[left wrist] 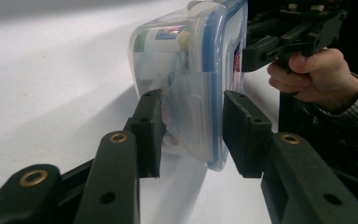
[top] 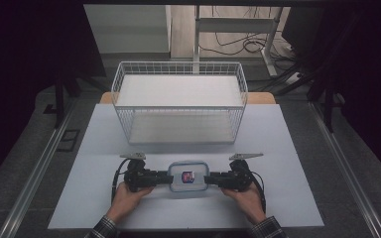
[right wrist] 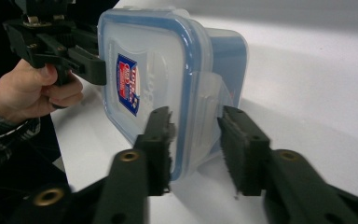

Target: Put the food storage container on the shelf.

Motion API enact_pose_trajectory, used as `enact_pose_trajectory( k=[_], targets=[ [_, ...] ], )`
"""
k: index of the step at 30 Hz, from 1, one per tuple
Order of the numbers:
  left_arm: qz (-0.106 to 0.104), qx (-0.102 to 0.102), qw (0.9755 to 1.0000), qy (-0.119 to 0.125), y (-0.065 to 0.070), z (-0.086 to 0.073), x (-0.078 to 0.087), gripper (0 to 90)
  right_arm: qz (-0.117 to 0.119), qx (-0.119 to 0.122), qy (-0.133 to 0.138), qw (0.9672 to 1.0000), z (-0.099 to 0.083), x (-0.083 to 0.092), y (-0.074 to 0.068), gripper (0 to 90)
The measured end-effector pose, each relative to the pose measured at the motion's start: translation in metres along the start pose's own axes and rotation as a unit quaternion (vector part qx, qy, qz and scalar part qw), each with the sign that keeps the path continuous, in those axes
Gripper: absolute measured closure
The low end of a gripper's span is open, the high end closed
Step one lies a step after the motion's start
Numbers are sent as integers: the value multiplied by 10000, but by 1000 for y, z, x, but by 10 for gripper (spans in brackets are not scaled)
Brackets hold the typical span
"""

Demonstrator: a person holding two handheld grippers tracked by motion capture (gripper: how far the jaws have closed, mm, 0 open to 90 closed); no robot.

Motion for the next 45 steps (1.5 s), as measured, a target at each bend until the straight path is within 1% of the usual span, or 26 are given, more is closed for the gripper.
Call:
enact_pose_trajectory(
  k=[1,4,7,10,14,15,17,19,22,25,27,32,37,45],
  targets=[
    [-11,-2,10000,-11,0,0,0,599,4,3,-5,10000,0,-1,1,582],
    [-50,-10,10000,-14,-2,0,0,600,54,18,-21,10000,1,-1,2,599],
    [-72,51,10000,29,-2,0,0,601,96,-17,43,9999,2,2,3,676],
    [-72,102,9999,82,-3,0,0,606,118,-114,142,9998,3,5,4,709],
    [-61,82,9999,127,-2,3,2,610,-9,-51,161,9999,5,5,2,720],
    [-73,89,9998,154,-2,3,3,611,-38,-39,200,9998,5,5,1,721],
    [-122,102,9996,228,-1,5,5,611,-19,-19,274,9996,7,7,0,723],
    [-137,98,9995,273,1,7,6,611,-82,9,357,9993,11,11,-4,726],
    [-79,29,9995,320,6,12,8,611,-157,44,420,9990,15,14,-9,730],
    [-40,13,9993,358,10,16,10,612,-200,20,453,9988,19,17,-11,732],
    [-43,15,9993,380,11,18,12,612,-263,48,448,9986,22,18,-14,731],
    [-59,21,9987,500,16,29,17,612,-300,75,524,9981,33,23,-19,732],
    [-74,31,9977,668,21,44,25,612,-373,96,574,9976,51,30,-27,731],
    [12,-41,9964,845,32,77,43,614,-282,30,654,9975,80,39,-35,730]
  ],
)
Point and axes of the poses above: each handheld gripper's, and its own axes: x roughly backward along the jaws, z roughly out of its top, y roughly to its right, the point moved 1 cm from there along -x, roughly forward along the jaws, and after that the axes turned 3 degrees about -z, right-handed, at the moved point
